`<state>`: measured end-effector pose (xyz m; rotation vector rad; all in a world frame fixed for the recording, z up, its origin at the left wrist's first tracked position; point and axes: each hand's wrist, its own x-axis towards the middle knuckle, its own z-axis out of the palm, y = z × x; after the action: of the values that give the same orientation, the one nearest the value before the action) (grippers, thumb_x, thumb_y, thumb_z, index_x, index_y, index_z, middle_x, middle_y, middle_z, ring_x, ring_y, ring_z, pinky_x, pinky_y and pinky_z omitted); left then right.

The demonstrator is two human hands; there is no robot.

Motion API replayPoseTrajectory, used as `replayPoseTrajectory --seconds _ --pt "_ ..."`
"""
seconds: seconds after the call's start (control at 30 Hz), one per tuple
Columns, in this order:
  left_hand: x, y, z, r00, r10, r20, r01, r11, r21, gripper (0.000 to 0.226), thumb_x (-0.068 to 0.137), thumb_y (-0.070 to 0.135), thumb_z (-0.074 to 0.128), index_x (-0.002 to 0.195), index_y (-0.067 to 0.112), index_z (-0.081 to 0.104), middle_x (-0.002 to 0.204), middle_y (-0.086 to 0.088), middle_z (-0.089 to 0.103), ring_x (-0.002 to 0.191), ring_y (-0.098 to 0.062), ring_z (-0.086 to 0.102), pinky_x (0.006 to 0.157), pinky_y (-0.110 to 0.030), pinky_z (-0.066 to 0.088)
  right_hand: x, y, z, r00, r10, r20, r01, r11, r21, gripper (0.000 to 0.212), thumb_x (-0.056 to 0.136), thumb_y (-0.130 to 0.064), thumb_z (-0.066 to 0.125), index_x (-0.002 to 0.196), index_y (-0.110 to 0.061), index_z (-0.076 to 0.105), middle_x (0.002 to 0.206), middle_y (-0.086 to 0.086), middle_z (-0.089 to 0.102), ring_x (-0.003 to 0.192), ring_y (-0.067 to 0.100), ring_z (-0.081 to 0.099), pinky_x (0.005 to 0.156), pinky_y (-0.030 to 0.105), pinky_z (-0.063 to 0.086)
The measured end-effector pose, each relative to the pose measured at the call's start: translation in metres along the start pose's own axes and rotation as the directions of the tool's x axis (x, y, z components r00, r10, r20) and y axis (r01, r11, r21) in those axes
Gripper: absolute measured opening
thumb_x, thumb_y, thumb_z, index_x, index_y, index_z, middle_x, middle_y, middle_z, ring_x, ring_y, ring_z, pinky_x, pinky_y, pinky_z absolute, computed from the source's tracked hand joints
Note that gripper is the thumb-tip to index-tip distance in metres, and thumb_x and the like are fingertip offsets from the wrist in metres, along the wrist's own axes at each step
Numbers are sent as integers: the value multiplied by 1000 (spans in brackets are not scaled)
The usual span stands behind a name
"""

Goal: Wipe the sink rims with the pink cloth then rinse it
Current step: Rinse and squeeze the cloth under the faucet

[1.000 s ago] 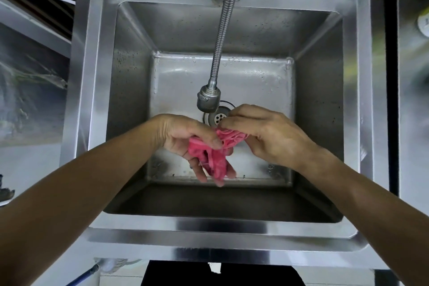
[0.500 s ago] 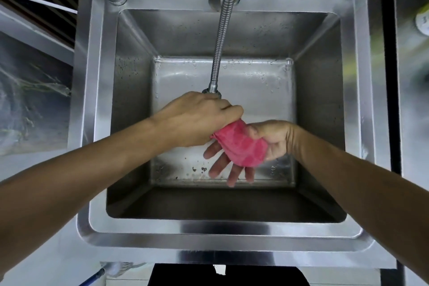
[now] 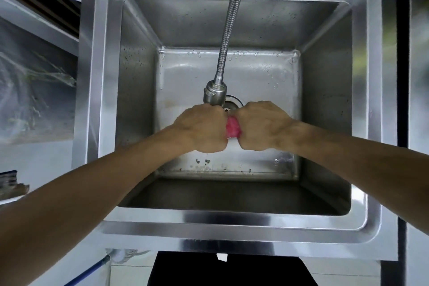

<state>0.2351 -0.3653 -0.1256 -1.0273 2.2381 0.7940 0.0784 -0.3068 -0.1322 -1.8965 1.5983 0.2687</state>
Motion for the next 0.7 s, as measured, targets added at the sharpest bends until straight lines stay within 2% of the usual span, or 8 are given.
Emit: replayPoseTrajectory --seconds 0.13,0.23,0.4,0.5,0.53,0.6,0.63,0.7 --pt "8 -2 3 980 1 201 63 948 -312 15 68 15 63 55 15 56 46 5 64 45 -6 62 51 -24 44 1 2 13 993 -49 -110 36 992 -120 29 73 -20 62 101 -23 55 63 -12 34 51 20 38 52 27 28" --pt "10 -3 10 976 20 217 78 896 -437 25 71 15 69 55 17 50 45 8 60 44 -5 60 54 -24 46 -2 -1 20 980 -49 -192 15 984 -178 35 80 -19 63 114 -20 55 81 -4 62 59 28 51 54 29 30" --pt "10 -19 2 888 143 437 137 824 -550 14 78 36 82 79 25 73 71 9 75 67 -7 73 61 -22 57 -11 -2 25 953 -80 -294 56 994 -91 49 83 -19 73 124 -17 46 96 0 66 73 26 65 56 32 32" --pt "13 -28 -7 860 196 472 152 784 -602 15 83 23 83 94 23 73 88 5 77 80 -11 75 70 -25 62 -18 -3 19 927 -122 -354 129 992 -4 50 85 -26 78 118 -22 41 93 -4 65 72 21 59 58 31 36" --pt "13 -27 -8 846 197 495 178 772 -611 20 85 20 82 102 18 73 94 0 78 82 -15 77 71 -29 64 -19 1 12 951 -97 -295 129 988 91 57 82 -33 83 119 -28 39 93 -11 64 74 16 58 60 31 42" --pt "13 -26 -6 866 182 466 134 812 -567 21 84 20 81 101 15 71 81 -2 73 67 -12 74 60 -30 61 -18 13 -10 999 -3 47 -19 890 455 70 69 -57 89 117 -42 40 90 -19 68 78 5 66 69 23 53" --pt "13 -26 -5 903 175 392 44 870 -491 19 82 22 81 96 18 69 73 2 68 58 -7 68 54 -27 58 -16 22 -22 976 -13 219 -127 781 612 74 61 -70 87 116 -47 44 93 -20 72 83 2 71 74 20 54" --pt "10 -24 -2 965 200 167 -150 950 -275 18 80 24 78 91 26 64 71 9 65 57 -5 63 54 -28 55 -10 44 -34 924 -90 371 -256 575 777 85 53 -86 81 120 -40 57 103 -13 79 95 6 76 85 27 56"
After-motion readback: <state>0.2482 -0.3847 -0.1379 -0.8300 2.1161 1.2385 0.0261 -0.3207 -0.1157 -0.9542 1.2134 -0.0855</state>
